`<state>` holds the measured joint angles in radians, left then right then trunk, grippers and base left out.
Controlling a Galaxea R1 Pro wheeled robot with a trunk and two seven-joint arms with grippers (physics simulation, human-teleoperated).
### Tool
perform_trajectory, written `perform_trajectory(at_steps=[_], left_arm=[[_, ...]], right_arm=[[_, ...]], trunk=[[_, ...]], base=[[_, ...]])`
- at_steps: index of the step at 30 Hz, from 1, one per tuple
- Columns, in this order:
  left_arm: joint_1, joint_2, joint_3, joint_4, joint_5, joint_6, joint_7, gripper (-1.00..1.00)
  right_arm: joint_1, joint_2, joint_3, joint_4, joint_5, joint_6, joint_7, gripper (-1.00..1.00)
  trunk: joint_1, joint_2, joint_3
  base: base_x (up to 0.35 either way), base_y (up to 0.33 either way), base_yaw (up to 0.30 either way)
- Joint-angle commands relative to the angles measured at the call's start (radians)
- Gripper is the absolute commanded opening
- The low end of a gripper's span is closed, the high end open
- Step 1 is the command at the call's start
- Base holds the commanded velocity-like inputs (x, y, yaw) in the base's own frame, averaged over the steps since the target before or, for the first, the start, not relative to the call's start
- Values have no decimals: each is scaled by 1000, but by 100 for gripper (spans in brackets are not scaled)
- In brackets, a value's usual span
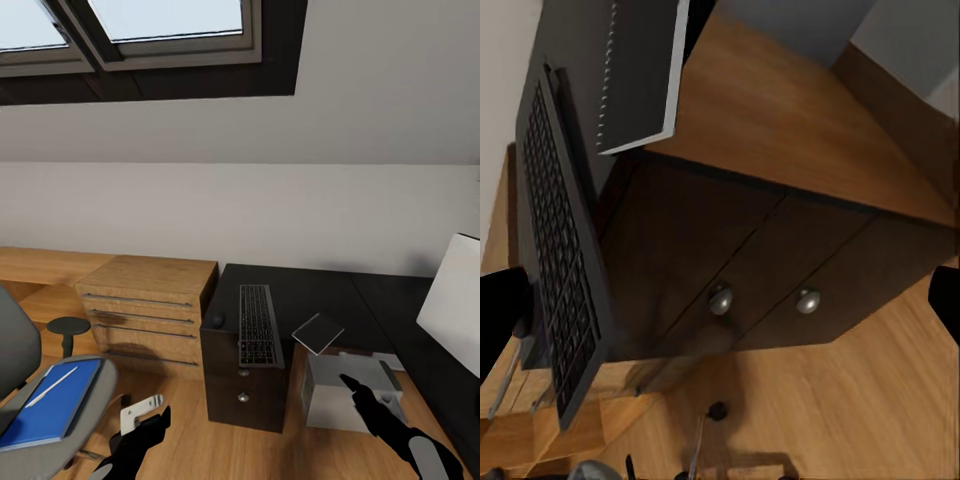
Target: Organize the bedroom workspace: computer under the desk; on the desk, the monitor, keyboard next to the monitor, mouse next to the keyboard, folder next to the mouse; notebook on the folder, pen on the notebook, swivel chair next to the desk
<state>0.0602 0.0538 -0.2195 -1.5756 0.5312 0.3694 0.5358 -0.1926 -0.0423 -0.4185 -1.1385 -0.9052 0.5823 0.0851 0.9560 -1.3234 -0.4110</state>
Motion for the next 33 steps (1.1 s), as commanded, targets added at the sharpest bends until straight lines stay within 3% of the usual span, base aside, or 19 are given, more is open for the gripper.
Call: perform_trajectory(at_steps=[1, 5, 8, 9, 11, 15, 17, 19, 22, 25, 26, 31, 32, 33], left_arm=[[0, 1, -2, 9, 8, 1, 9, 100], [0, -2, -7, 57, 6, 0, 10, 100], [0, -2, -15, 93, 5, -1, 11, 100], [0, -3, -19, 108, 5, -1, 12, 100], [0, -3, -23, 144, 6, -1, 12, 100], [0, -2, -25, 196, 6, -2, 10, 100], [0, -2, -25, 267, 7, -3, 9, 100], [0, -3, -26, 358, 6, -18, 8, 100], [0, -4, -30, 478, 5, -114, 4, 100], [0, -4, -46, 551, 5, -198, 3, 100], [0, -4, -64, 596, 5, -251, 2, 100], [0, -6, -103, 698, 5, -349, 3, 100], [0, -11, -113, 732, 4, -374, 3, 100], [0, -13, -116, 744, 5, -380, 3, 100]], right_arm=[[-1, 4, -2, 0, 12, -14, -4, 100], [0, 23, -3, 0, 56, -49, -10, 100], [2, 47, -3, 0, 120, -71, -13, 100], [3, 65, -3, 1, 181, -88, -14, 100], [7, 121, -4, 17, 420, -169, -16, 100], [17, 153, -4, 73, 584, -257, -16, 100], [27, 164, -4, 178, 668, -371, -15, 100], [32, 168, -3, 297, 704, -528, -13, 100], [34, 168, -3, 431, 723, -745, -11, 100], [34, 168, -3, 499, 735, -868, -10, 100], [34, 168, -3, 537, 747, -943, -9, 100], [34, 170, -3, 639, 797, -1113, 2, 100], [35, 170, -1, 720, 835, -1201, 17, 100], [35, 171, 0, 757, 868, -1243, 22, 100]], trunk=[[0, -1, -1], [-4, 6, 2], [-15, 27, 12], [-19, 34, 15], [-27, 48, 21], [-42, 76, 34], [-50, 90, 40], [-58, 104, 46], [-69, 125, 56], [-81, 146, 65], [-84, 153, 68], [-104, 188, 84], [-107, 195, 87], [-111, 202, 90]], base=[[-32, 0, 0], [-19, 0, 0], [-8, 0, 0], [-4, 0, 0], [-2, 0, 0], [-1, 0, 0], [0, 0, 0], [0, 0, 0], [0, 0, 0], [0, 0, 0], [0, 0, 0], [0, 0, 0], [0, 0, 0], [0, 0, 0]])
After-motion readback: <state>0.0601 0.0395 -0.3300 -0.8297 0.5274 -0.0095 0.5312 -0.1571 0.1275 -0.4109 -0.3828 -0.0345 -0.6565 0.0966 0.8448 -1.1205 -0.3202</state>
